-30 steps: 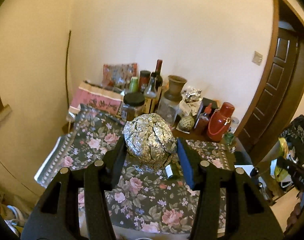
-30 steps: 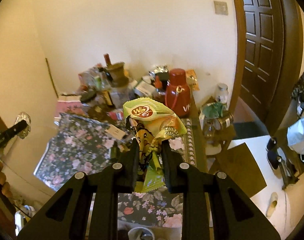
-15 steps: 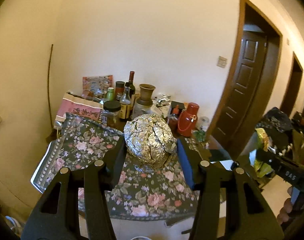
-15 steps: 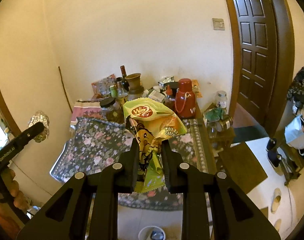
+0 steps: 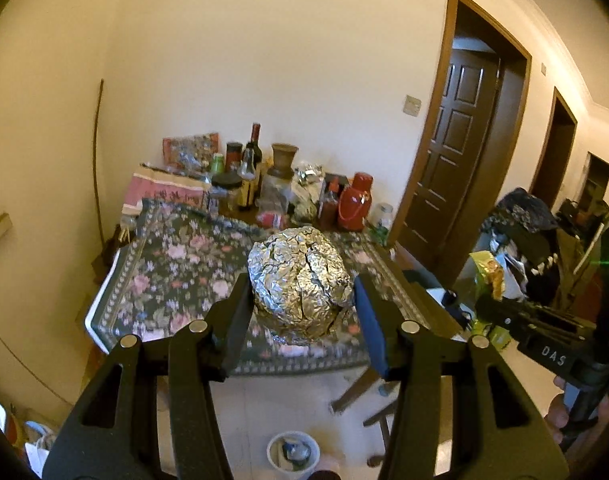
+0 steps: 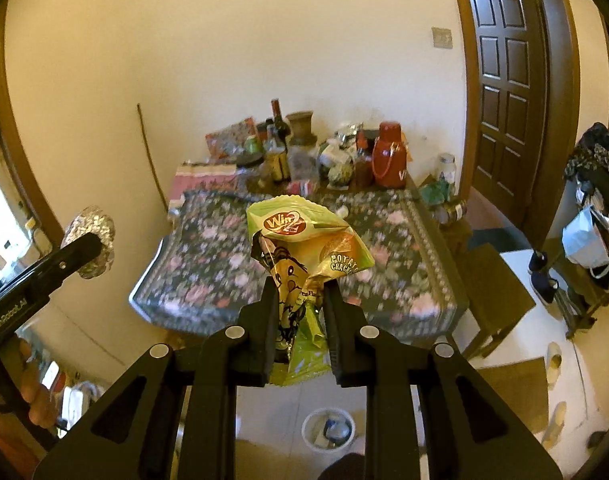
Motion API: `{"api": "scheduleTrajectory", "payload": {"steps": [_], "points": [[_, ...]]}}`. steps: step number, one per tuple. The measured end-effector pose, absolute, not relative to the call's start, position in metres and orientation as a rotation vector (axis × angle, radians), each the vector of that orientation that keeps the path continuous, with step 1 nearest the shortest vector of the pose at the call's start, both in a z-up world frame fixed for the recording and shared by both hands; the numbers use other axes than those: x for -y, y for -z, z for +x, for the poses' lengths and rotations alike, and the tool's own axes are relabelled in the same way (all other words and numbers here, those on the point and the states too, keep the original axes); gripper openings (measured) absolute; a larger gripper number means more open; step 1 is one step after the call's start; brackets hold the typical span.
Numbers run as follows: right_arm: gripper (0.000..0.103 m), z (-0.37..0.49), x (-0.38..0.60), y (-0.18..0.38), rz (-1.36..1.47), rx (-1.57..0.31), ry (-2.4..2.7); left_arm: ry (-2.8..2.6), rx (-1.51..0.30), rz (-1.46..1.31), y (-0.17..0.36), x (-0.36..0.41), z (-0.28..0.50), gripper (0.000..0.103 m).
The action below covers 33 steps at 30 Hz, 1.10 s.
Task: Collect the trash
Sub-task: 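Lift the chip bag and foil ball and carry both toward the white bin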
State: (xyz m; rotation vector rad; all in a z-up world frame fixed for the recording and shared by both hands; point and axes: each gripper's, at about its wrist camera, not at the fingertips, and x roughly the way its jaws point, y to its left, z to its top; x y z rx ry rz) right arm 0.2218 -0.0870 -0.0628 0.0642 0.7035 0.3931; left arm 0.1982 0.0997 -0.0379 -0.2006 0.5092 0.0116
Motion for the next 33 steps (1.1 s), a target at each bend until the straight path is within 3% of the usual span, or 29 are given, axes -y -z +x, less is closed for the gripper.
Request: {"api": "scheduleTrajectory", "payload": {"steps": [11, 20, 33], "points": [[0.02, 0.21, 0.079, 0.111, 0.026, -0.844, -0.427, -0.017, -0.654, -0.249, 0.092, -0.09, 0.19, 0.05], [0.02, 0.244, 0.093, 0.195, -0.001, -0.999, -0.489, -0.085, -0.861, -0.297, 0.196, -0.071, 0.229, 0.05], [0.02, 0.27, 0.098, 0.423, -0.084, -1.275, -0.527, -0.163, -1.055, -0.383, 0.403, -0.063, 0.263, 0.05]]}}
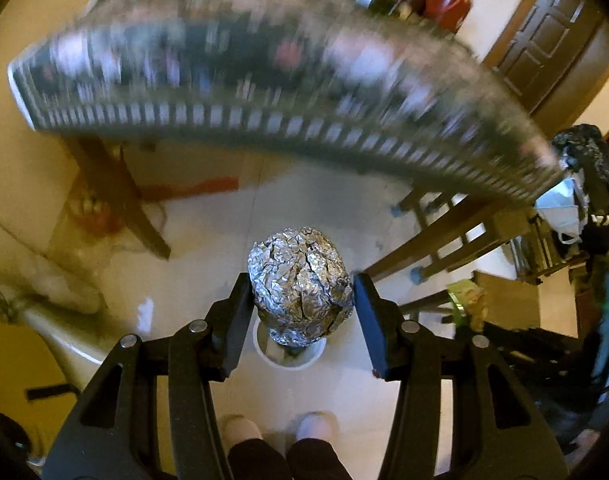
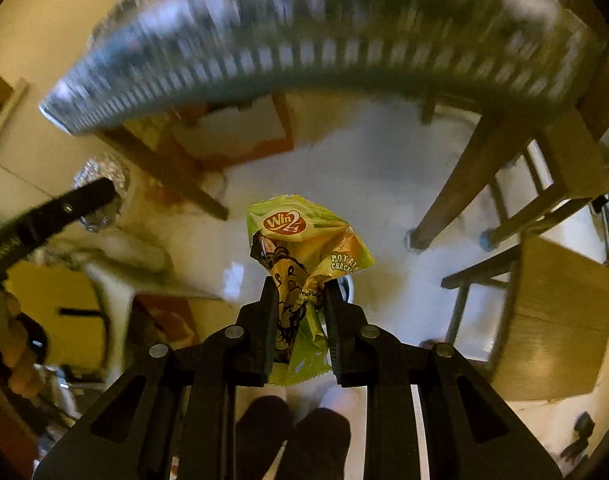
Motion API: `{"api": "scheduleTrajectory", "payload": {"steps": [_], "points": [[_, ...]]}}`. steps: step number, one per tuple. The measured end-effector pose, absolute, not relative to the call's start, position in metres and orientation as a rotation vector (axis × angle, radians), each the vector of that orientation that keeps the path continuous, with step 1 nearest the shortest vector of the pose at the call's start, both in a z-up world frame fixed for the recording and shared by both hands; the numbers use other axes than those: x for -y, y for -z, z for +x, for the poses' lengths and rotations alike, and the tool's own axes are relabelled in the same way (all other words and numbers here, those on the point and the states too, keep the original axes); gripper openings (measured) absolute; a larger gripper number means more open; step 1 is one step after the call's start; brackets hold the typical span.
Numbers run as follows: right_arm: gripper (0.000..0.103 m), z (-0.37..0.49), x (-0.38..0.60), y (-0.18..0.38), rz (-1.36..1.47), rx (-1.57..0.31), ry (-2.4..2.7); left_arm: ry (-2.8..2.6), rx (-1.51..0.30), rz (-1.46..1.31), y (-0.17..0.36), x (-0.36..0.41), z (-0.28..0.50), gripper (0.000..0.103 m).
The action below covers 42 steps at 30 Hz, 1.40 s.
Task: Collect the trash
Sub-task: 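Lift the chip bag and foil ball and carry both toward the white bin, then open the right tool over the bin while the left tool drops the foil ball in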
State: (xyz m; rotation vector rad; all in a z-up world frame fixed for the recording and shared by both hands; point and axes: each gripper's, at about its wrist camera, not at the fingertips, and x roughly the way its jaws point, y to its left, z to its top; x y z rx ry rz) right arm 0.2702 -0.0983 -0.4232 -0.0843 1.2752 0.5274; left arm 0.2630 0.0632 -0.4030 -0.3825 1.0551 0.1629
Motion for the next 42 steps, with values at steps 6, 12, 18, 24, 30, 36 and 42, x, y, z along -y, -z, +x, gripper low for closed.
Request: {"api": "scheduleTrajectory", "payload": {"steps": [6, 12, 18, 24, 30, 36, 42], "points": [[0.02, 0.269, 0.075, 0.535, -0.121, -1.333, -0.528, -0.251, -1.133, -0.37, 0.504, -0.078, 0.26, 0.05], [0.024, 0.275, 0.053, 0.625, -0.093, -1.362, -0.519, -0.26, -1.207, -0.397, 0.582, -0.091, 0.256, 0.05], [0.032, 0.286, 0.046, 0.677, -0.033, -1.423, -0.515, -0.264, -1.285, -0.428, 0.641, -0.097, 0.243, 0.05], [0.055, 0.292, 0.048, 0.699, 0.097, -1.485, -0.584, -0.224, -1.319, -0.453, 0.671, -0.092, 0.248, 0.05], [0.056, 0.289, 0.059, 0.694, 0.012, -1.479, -0.554, -0.155, -1.343, -0.469, 0.685, -0.078, 0.264, 0.05], [0.056, 0.295, 0.082, 0.68, -0.024, -1.49, -0.46, -0.054, -1.377, -0.493, 0.699, -0.057, 0.286, 0.05], [0.056, 0.302, 0.104, 0.655, -0.021, -1.46, -0.404, 0.008, -1.456, -0.441, 0.715, -0.034, 0.297, 0.061]]}}
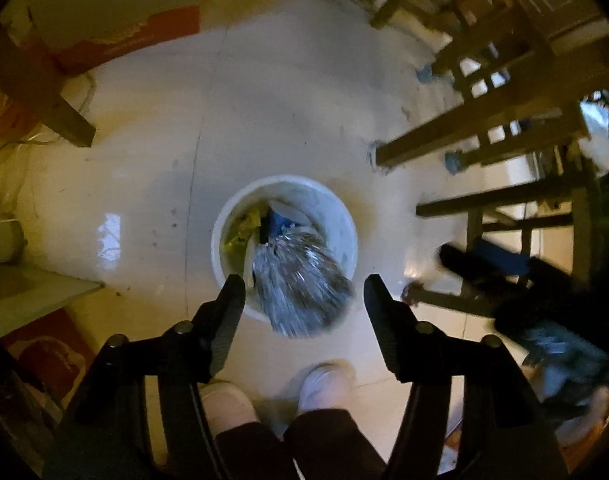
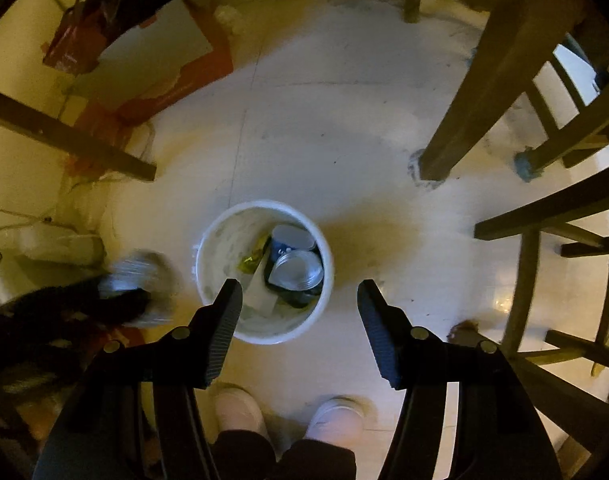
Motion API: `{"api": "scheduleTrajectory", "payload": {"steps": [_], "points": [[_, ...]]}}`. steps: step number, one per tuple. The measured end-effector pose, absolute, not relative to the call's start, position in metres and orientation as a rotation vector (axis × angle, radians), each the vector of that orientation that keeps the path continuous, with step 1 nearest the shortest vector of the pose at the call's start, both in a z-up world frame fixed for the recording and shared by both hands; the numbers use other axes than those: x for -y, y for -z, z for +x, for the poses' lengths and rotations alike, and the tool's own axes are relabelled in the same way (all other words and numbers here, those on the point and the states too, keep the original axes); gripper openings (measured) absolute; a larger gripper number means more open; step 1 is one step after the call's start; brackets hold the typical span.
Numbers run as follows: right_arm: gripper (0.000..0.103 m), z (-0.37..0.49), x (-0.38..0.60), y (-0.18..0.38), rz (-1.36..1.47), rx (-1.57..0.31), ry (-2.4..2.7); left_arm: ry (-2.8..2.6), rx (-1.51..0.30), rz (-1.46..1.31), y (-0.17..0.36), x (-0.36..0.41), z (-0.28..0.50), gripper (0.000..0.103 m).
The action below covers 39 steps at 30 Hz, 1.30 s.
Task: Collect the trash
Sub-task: 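Open the right tool over the bin while the left tool drops the foil ball in, then move both open tools back up toward the table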
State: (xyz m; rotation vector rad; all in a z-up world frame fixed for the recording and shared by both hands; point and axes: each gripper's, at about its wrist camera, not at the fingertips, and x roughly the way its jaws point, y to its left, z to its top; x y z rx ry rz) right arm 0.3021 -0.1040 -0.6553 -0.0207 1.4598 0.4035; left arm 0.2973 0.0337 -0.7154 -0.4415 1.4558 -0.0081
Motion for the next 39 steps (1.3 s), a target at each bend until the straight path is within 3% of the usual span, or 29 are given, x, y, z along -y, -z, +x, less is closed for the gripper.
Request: {"api": "scheduleTrajectory", "payload": {"steps": [6, 15, 24, 39], "points": [[0.056, 0.302, 0.101, 0.624, -0.033, -1.413, -0.414, 0.011, -1.501, -0.409, 0.704, -0.026, 0.294, 0.061], [0.056, 0.291, 0.097, 0.551, -0.024, -1.385, -0.434, -0.017, -1.446, -0.321, 0.613, -0.028, 0.286, 0.061], [0.056, 0.282, 0.099, 0.432, -0.022, -1.288, -0.42, -0.055, -1.293, -0.328, 0.459, -0.045, 0.281, 0.061], [0.056, 0.246, 0.09, 0.193, 0.095, -0.968, -0.439, -0.041, -0.957, -0.28, 0.206, -0.07, 0.233, 0.061]]}}
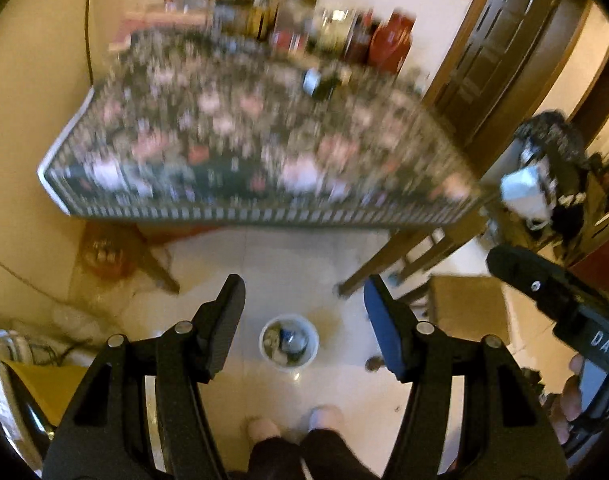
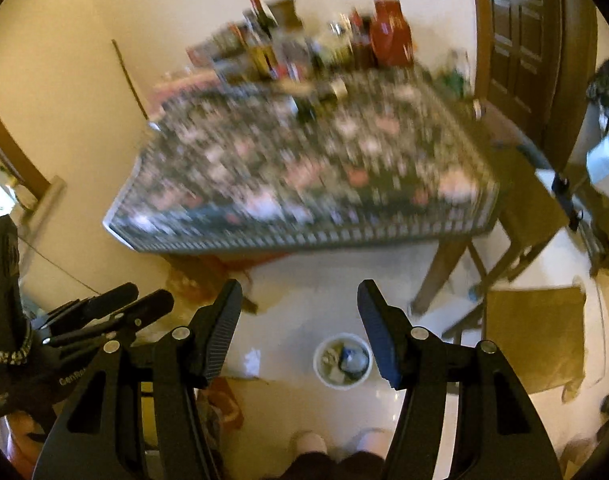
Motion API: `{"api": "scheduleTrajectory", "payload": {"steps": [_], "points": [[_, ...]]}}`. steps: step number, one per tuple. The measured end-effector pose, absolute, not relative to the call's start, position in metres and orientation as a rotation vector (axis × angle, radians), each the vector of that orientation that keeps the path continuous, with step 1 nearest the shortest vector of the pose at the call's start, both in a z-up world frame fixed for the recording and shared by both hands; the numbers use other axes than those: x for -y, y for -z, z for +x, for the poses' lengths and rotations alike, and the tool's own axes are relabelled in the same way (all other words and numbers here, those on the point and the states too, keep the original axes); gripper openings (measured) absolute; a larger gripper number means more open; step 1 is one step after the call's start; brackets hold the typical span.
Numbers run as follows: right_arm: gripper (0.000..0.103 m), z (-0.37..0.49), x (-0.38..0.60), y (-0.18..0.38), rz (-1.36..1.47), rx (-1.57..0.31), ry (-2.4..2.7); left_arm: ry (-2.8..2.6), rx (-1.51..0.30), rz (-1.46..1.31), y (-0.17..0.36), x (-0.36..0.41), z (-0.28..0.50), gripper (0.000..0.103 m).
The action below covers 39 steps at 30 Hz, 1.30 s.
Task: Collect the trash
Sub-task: 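Move both open tools back up toward the table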
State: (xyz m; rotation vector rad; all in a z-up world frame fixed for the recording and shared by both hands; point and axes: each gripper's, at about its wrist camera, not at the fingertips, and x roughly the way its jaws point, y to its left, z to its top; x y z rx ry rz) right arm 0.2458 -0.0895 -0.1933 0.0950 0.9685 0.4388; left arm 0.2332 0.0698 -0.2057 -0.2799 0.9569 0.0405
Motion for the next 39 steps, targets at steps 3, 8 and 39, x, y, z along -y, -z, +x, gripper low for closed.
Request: {"api": "scheduleTrajectory", "payload": {"steps": [3, 8, 39], "points": [[0.056, 0.233, 0.082, 0.149, 0.082, -0.887, -0.434, -0.013, -0.873, -0.271, 0.163, -0.076, 0.224, 0.061], [0.056, 0.211, 0.079, 0.085, 0.067, -0.753, -0.406, -0.004, -0.73, -0.213, 0.091, -0.091, 0.202, 0.061], [0.089, 0.333, 0.114, 0.025, 0.059, -0.585, -0.335, -0.086, -0.538, -0.152, 0.022, -0.087, 0.333, 0.081]]}}
